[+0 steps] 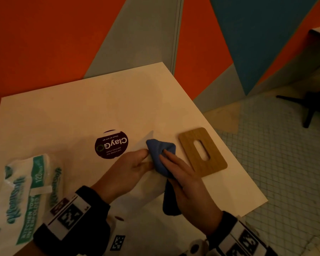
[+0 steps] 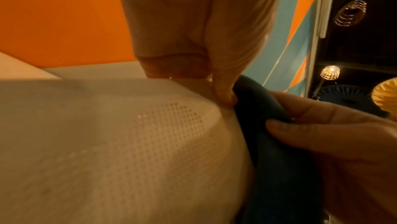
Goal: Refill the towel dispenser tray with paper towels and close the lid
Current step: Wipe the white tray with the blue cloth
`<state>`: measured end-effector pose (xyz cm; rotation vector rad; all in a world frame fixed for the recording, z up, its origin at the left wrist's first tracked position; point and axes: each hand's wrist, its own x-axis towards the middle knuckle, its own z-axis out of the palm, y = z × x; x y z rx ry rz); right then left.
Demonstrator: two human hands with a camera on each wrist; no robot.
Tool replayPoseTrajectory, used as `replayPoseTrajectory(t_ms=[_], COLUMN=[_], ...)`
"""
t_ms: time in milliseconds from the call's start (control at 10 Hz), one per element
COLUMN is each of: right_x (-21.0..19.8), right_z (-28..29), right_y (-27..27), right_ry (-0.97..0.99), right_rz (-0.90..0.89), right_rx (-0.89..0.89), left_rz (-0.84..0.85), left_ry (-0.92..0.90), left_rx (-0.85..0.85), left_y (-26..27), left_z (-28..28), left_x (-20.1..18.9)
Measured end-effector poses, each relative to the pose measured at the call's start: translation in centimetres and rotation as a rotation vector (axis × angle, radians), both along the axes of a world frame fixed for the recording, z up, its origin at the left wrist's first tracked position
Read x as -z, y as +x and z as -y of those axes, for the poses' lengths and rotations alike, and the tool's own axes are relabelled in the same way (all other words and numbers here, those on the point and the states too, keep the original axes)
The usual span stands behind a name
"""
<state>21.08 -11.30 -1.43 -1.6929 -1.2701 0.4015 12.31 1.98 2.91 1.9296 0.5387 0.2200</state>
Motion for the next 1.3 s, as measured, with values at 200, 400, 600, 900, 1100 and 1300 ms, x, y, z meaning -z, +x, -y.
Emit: replayPoseTrajectory(t_ms=[200, 400, 600, 900, 1100, 1300], right_x=[1.5, 0.9, -0.4, -0.6, -1.7, -1.0], right_z=[2.0, 1.0, -0.4, -1.3, -4.7, -2.5], right_y=[0.1, 2.0, 1.8, 0.7, 1.3, -1.3], right_ry=[0.021, 0.020, -0.015, 0.004, -0.032, 0.062], right_rz=[0.224, -0.130, -0.218, 0.072, -0.019, 0.103], right_rx=[-0.197, -0.144, 0.011, -0.206, -0.086, -0.297], left_rz=[0.140, 0.152, 0.192, 0.187, 0.229, 0.230], left_ry=[-0.077, -0.110, -0.166, -0.057, -0.082, -0.080], left_rx=[-0.159, -0.182, -0.213, -0.145, -0.141, -0.140], left_y=[-2.3, -3.8, -4.5, -4.6, -4.5, -5.6], left_z=[0.1, 0.2, 0.7, 0.3, 0.1, -0.2], left_x=[0.8, 1.5, 1.6, 1.5, 1.2, 1.8])
